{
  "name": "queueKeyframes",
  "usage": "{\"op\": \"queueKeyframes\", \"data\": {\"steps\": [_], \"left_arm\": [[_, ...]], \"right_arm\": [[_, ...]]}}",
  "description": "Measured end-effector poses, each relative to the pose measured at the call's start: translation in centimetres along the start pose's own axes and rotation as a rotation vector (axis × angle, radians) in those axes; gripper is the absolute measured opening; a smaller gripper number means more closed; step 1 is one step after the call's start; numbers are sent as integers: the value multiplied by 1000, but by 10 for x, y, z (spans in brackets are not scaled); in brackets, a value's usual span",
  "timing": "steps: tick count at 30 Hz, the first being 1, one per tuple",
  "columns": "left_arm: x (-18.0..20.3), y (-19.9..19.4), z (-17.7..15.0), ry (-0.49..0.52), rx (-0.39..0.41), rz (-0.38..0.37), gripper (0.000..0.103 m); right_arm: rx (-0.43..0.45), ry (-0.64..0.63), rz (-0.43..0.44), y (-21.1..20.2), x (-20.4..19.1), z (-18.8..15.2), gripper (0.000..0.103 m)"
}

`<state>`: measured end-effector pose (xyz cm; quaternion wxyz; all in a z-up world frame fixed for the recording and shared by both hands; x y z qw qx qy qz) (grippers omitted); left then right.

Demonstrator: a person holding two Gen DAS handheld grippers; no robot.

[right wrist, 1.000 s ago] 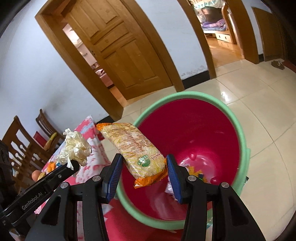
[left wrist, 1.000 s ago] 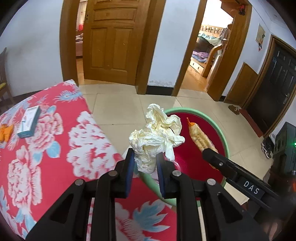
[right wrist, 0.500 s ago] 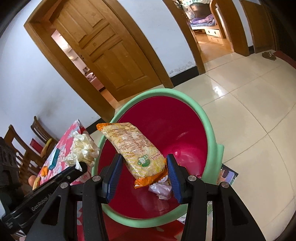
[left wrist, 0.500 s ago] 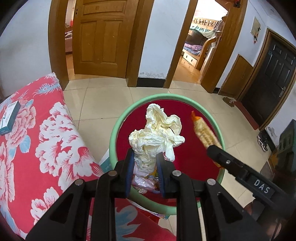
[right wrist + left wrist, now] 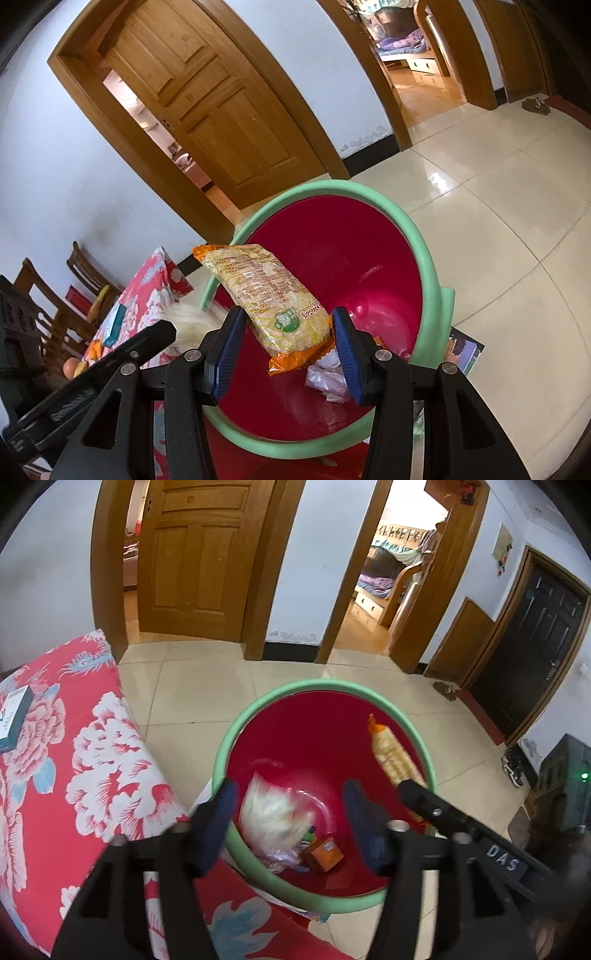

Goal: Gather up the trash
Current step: 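Open the left tool to drop the crumpled paper into the bucket, then open the right tool to drop the snack bar into the bucket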

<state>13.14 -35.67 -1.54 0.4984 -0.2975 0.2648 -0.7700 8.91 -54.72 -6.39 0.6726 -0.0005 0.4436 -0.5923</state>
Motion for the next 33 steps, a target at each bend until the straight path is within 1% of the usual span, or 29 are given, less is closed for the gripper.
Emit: {"op": "queueKeyframes", "data": {"steps": [3, 9, 17, 20, 23, 25, 33], "left_arm": [[1, 0, -1, 8, 1, 5, 68], [-6, 1, -1, -12, -10, 6, 68], [-10, -1, -3, -14, -10, 15, 68], [-12, -1, -4, -20, -12, 17, 68], [-14, -3, -6, -26, -13, 20, 68], [-16, -3, -6, -31, -12, 23, 68], [-19, -8, -7, -39, -9, 27, 68]], "right_arm": [[-6, 7, -4, 3, 1, 0, 50], [-22, 10, -3, 9, 1, -2, 50], [-49, 7, -2, 16, -1, -7, 50], [-56, 4, -4, 18, -1, -5, 52], [-59, 18, 15, 19, 2, -6, 53], [-66, 42, 34, 21, 5, -5, 56], [-85, 50, 40, 21, 3, -10, 57]]}}
Point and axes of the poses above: each gripper's, at about its wrist camera, not at the fingertips, and y roughly the way its jaws point, x to its right, z to its top, the point moved 1 cm from there along y, roughly the way its jaws point, and after that the axes turned 5 degrees about z, right-handed, at the moved point
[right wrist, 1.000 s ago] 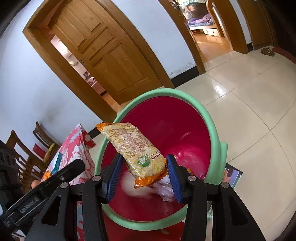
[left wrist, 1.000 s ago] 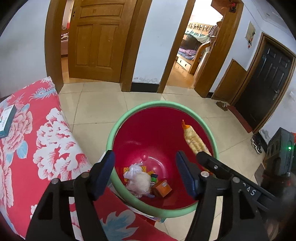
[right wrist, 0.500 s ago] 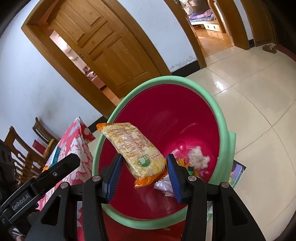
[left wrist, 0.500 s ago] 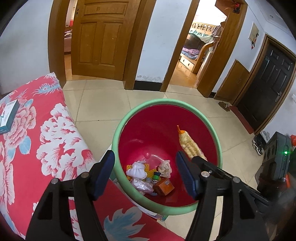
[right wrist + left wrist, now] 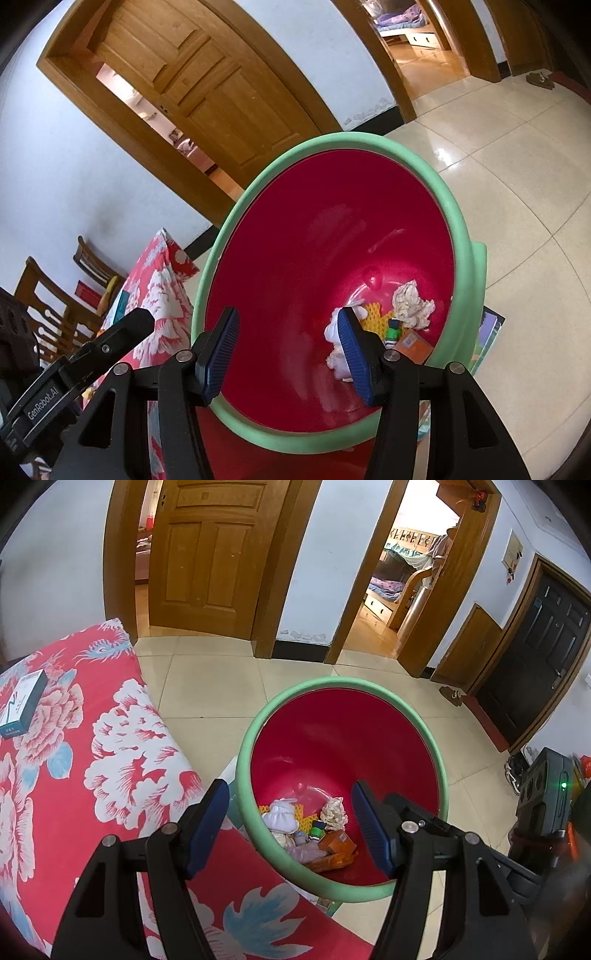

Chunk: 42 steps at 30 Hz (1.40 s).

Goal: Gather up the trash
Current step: 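Move both open tools back over the table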

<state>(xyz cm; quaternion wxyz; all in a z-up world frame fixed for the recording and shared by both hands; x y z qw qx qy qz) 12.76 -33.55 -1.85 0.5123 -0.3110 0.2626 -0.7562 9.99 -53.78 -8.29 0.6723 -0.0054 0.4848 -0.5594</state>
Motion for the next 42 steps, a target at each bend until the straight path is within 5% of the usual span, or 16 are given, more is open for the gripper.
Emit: {"op": "queueKeyframes", "data": {"steps": [27, 42], "left_arm": [[-56, -50, 16, -93, 78, 81, 69], [-155, -88, 17, -198, 121, 189, 69]], "right_arm": [[-5, -113, 16, -2, -64, -3, 57], [-108, -267, 74, 56, -157, -29, 59]]}}
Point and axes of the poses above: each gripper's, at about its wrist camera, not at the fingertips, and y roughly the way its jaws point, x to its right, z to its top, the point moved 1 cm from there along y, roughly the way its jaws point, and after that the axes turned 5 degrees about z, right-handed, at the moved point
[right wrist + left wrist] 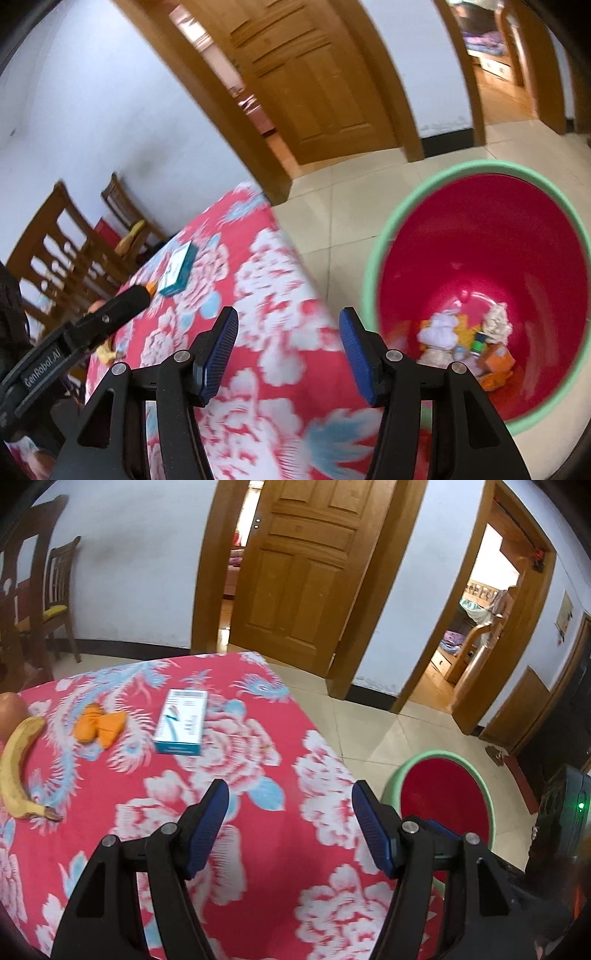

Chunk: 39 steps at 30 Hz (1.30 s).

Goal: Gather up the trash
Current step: 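Move both open tools back over the table, then grasp the white-blue medicine box with the right tool while the left grasps the orange peel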

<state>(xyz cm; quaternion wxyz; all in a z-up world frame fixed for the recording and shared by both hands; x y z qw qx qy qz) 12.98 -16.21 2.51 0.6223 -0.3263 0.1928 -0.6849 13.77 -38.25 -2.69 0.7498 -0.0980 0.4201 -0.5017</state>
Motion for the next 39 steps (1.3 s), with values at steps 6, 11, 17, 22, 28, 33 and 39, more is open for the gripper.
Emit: {"op": "queueKeyframes", "data": {"steps": [6, 11, 17, 22, 28, 33, 39], "left_arm": [[-32, -2, 7, -21, 5, 37, 74], [-69, 0, 12, -70, -8, 57, 74], [-96, 4, 10, -87, -56, 55, 74], [-108, -1, 12, -80, -44, 68, 84], [-129, -3, 27, -75, -36, 111, 85], [-151, 5, 46, -82, -36, 146, 85], [-180, 27, 60, -119, -59, 160, 85]], "right_arm": [[-26, -70, 1, 17, -34, -1, 60], [-32, -119, 0, 29, -58, -1, 65], [-64, -115, -11, 47, -80, -8, 66], [-78, -176, -66, 53, -111, -16, 71], [-64, -260, -66, 62, -147, -13, 76], [-66, -288, -27, 78, -167, -6, 76], [-98, -305, -7, 113, -180, 0, 76]]}}
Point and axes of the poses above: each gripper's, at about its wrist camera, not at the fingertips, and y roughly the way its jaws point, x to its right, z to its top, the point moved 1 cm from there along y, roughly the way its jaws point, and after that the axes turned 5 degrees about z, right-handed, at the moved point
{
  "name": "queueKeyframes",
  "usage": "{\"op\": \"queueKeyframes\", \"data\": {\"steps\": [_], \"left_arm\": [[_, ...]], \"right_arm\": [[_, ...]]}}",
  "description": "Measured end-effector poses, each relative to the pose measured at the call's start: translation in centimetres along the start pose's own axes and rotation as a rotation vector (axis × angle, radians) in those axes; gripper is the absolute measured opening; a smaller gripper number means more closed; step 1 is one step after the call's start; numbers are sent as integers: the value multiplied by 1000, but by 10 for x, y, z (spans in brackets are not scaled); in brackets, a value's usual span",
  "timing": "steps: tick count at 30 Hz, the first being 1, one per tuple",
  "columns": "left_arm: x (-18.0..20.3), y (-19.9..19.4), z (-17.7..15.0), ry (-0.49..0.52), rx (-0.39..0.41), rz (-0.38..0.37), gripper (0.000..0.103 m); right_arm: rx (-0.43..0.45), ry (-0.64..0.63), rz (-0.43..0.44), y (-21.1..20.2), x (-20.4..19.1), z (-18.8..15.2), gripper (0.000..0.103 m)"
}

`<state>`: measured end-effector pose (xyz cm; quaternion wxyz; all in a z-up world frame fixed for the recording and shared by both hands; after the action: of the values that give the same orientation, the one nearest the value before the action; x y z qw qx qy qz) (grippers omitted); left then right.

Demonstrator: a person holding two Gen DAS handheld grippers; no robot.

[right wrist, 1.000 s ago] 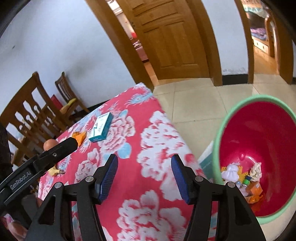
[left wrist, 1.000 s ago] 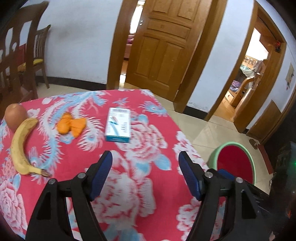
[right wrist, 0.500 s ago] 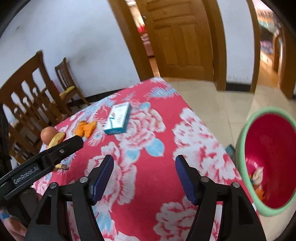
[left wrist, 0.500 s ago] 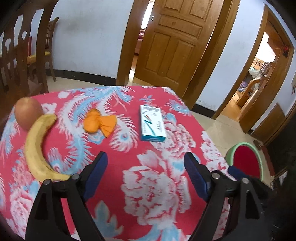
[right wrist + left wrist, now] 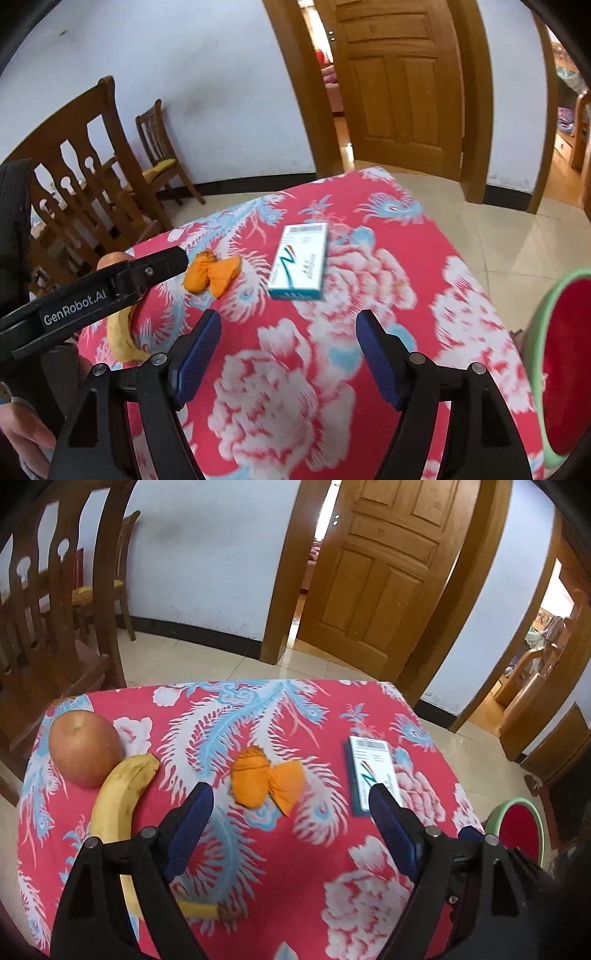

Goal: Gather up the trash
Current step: 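Grasp the white-blue medicine box with the right tool while the left grasps the orange peel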

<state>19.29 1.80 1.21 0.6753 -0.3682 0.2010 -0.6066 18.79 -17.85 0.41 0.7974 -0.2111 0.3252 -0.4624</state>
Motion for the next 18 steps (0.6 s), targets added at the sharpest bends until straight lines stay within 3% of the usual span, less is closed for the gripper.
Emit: {"op": "queueKeyframes", "data": {"steps": [6, 12, 14, 16, 18], "left_arm": [[-25, 36, 3, -51, -70, 27, 85], [-26, 61, -3, -33, -106, 78, 85], [-23, 69, -4, -23, -113, 95, 85], [-21, 72, -5, -16, -102, 114, 85], [-21, 73, -5, -22, -92, 120, 77]], "right_arm": [[-57, -74, -97, 44, -11, 16, 76], [-107, -117, -180, 79, -7, 22, 76], [-109, -121, -175, 86, -6, 20, 71], [-125, -149, -189, 92, -10, 16, 52], [-124, -195, -206, 97, -16, 13, 52]]}}
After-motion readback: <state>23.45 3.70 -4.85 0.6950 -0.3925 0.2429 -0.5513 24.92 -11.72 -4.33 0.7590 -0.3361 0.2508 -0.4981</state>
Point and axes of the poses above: each gripper's, at about its wrist camera, not at the fingertips, and y roughly the way its jaws point, x to its right, z to its top, the point moved 1 cm from there along y, roughly the way its jaws point, and after that the axes turned 5 degrees about z, right-handed, at the moved point
